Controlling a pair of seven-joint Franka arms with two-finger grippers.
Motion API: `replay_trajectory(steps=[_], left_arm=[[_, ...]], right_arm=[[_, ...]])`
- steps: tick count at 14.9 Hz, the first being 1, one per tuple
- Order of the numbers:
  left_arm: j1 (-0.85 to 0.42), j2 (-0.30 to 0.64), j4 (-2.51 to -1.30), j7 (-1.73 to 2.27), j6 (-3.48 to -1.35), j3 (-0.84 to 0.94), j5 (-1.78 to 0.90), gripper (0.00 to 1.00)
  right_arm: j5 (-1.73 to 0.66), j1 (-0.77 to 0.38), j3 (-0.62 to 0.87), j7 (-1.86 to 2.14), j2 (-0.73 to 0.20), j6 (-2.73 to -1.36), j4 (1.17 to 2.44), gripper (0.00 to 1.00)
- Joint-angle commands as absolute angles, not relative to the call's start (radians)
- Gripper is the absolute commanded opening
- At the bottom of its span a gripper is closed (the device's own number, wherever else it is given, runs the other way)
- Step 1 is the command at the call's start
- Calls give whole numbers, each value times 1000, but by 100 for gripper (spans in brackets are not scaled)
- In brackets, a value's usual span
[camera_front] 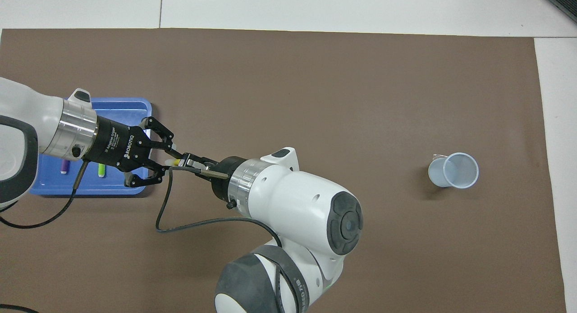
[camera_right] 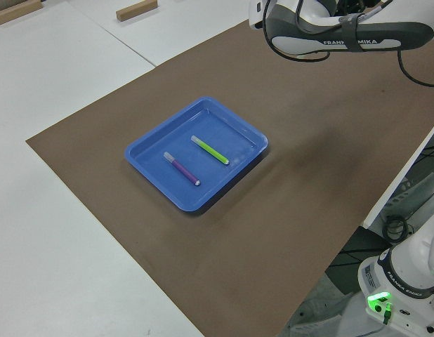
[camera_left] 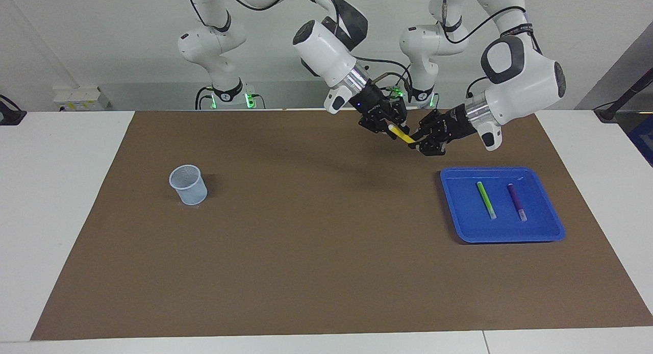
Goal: Transfer and insert pens with both arms
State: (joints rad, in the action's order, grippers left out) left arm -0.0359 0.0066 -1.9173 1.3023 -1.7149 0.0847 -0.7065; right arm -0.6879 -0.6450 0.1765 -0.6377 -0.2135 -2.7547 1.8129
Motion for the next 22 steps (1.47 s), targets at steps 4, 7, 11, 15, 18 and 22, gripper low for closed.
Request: replay_trajectory(steps=[4, 7, 11, 15, 18, 22], left_arm=[[-43, -29, -1948, 1324, -1709, 78, -724, 0], [-43, -31, -1948, 1324, -1709, 78, -726, 0], [-46, -37, -1957, 1313, -1716, 80, -724, 28], [-52, -52, -1960, 1319, -1723, 78, -723, 52], [-51, -60, -1965, 1319, -1723, 78, -723, 52], [-51, -64, -1965, 1293, -1721, 77, -713, 50]], right_arm=[[-712, -637, 186, -618, -225, -2767, 1804, 5], [-712, -635, 186, -620, -225, -2769, 1804, 2], [-712, -632, 186, -618, -225, -2767, 1804, 0], [-696, -614, 184, -543, -225, -2732, 1804, 0], [-693, -556, 183, -436, -222, -2646, 1801, 0], [-613, -456, 176, -286, -196, -2490, 1801, 0]])
